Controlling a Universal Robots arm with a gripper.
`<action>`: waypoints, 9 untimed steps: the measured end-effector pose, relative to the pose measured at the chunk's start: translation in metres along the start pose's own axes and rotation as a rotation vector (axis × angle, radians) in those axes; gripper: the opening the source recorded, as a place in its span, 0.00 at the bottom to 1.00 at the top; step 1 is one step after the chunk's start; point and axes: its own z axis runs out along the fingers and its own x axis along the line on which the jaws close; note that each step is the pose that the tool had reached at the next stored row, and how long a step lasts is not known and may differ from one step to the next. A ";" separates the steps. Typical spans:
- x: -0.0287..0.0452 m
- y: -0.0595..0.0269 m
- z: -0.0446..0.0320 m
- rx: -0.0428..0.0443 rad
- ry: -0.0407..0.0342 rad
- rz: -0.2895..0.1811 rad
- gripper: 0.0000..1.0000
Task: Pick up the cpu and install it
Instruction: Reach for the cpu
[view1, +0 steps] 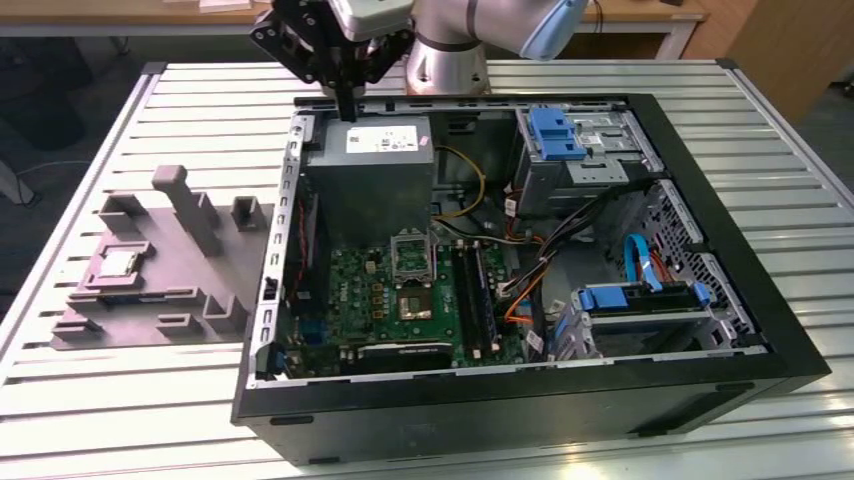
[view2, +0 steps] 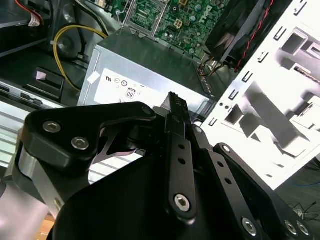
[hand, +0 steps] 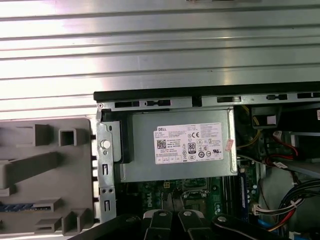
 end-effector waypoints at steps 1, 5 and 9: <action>0.0004 0.0000 0.0000 0.0000 0.0000 0.000 0.11; 0.0016 -0.0001 0.0000 0.0000 0.0000 0.000 0.11; 0.0029 -0.0002 -0.0001 0.0000 0.0000 0.000 0.11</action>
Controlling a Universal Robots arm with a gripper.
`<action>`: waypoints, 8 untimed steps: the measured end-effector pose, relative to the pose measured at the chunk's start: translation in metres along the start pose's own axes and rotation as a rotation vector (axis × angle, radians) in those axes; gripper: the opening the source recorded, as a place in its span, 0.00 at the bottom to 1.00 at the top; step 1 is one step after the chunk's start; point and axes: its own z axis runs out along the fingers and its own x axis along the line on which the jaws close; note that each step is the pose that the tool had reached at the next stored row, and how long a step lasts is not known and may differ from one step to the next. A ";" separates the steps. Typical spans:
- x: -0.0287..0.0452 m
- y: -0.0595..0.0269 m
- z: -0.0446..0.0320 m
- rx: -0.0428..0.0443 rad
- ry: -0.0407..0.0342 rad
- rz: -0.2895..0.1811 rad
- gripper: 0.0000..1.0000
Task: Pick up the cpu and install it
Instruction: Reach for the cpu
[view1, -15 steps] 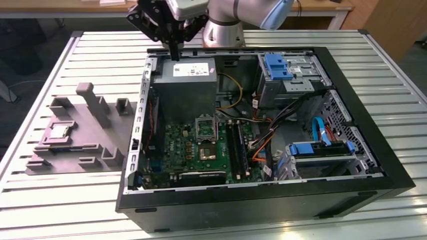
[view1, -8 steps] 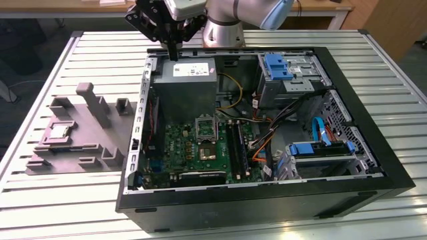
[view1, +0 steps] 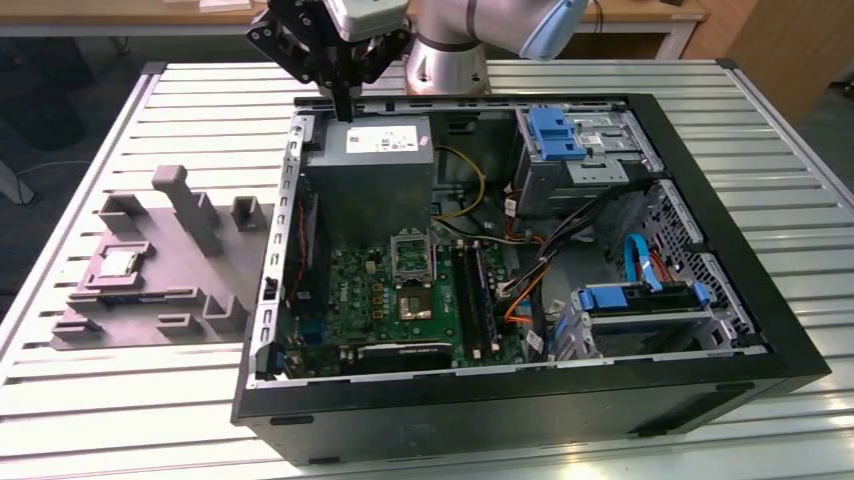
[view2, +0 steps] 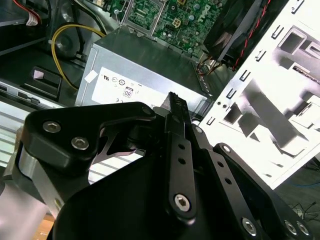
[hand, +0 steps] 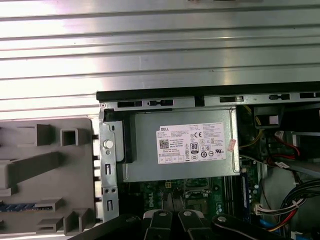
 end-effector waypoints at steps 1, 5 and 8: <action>0.0003 0.0000 0.0000 0.0000 0.0000 0.000 0.11; 0.0014 -0.0001 0.0000 0.0000 0.0000 0.000 0.11; 0.0023 -0.0002 -0.0001 0.0000 -0.0001 0.000 0.11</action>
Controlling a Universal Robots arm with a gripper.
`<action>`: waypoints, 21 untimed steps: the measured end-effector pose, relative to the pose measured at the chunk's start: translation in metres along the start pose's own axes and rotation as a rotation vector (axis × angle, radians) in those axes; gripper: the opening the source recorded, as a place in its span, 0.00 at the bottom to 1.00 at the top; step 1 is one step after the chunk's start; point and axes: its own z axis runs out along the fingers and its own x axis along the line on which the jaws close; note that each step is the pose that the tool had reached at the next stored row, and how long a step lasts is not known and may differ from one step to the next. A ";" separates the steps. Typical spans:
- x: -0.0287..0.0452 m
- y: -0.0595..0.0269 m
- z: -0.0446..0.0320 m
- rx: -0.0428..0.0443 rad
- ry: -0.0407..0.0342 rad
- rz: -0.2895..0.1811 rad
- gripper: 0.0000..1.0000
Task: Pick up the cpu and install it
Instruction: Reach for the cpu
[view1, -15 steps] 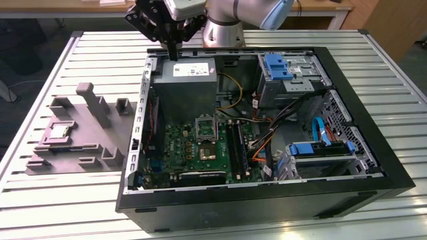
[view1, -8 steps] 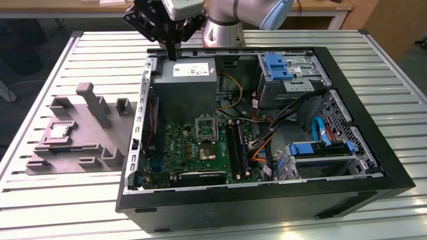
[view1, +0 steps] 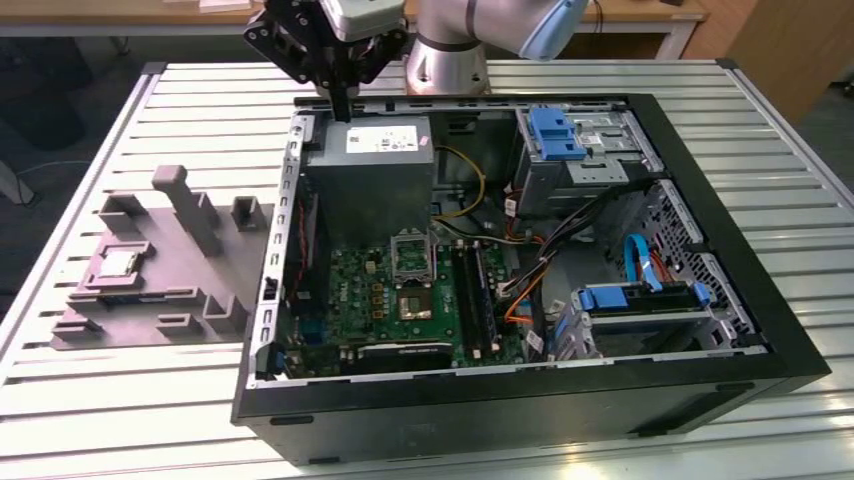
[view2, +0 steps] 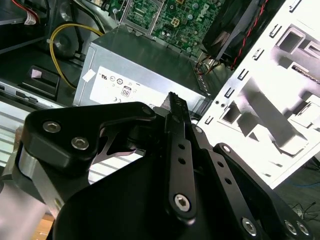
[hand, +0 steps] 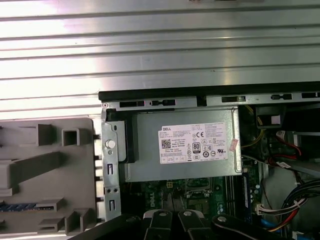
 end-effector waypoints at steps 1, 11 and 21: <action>0.0003 0.0000 0.0000 0.0000 0.0001 0.000 0.11; 0.0041 -0.0003 -0.0001 0.0000 0.0000 0.000 0.11; 0.0080 -0.0006 -0.0002 0.0000 0.0001 0.000 0.11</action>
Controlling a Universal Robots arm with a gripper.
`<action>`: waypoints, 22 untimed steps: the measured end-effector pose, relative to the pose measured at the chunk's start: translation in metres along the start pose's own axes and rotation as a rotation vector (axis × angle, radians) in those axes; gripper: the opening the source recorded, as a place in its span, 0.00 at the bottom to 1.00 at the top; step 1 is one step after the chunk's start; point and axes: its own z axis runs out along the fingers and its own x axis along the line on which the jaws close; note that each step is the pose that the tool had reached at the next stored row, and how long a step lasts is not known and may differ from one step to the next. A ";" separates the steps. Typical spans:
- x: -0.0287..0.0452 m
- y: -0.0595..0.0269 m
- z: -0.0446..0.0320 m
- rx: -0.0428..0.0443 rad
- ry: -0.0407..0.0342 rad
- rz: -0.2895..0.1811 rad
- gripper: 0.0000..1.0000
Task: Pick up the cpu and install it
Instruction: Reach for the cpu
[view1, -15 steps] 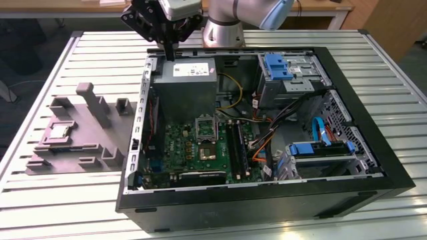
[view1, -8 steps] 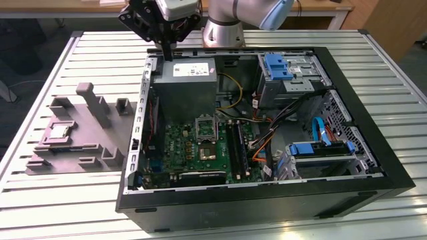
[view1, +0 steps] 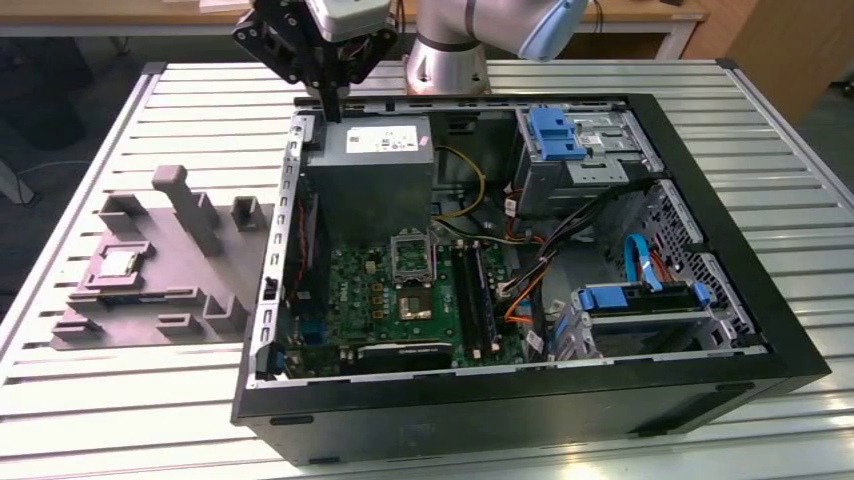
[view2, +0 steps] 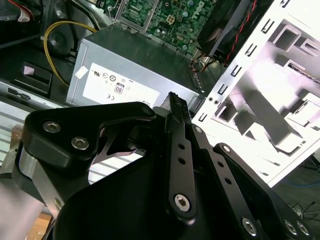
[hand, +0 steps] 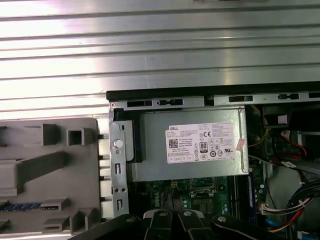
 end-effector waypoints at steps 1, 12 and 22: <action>0.0002 0.0000 0.0000 0.0000 0.0000 0.000 0.11; 0.0035 -0.0003 -0.0001 0.0000 -0.0001 0.000 0.11; 0.0066 -0.0005 -0.0001 0.0000 0.0000 0.000 0.11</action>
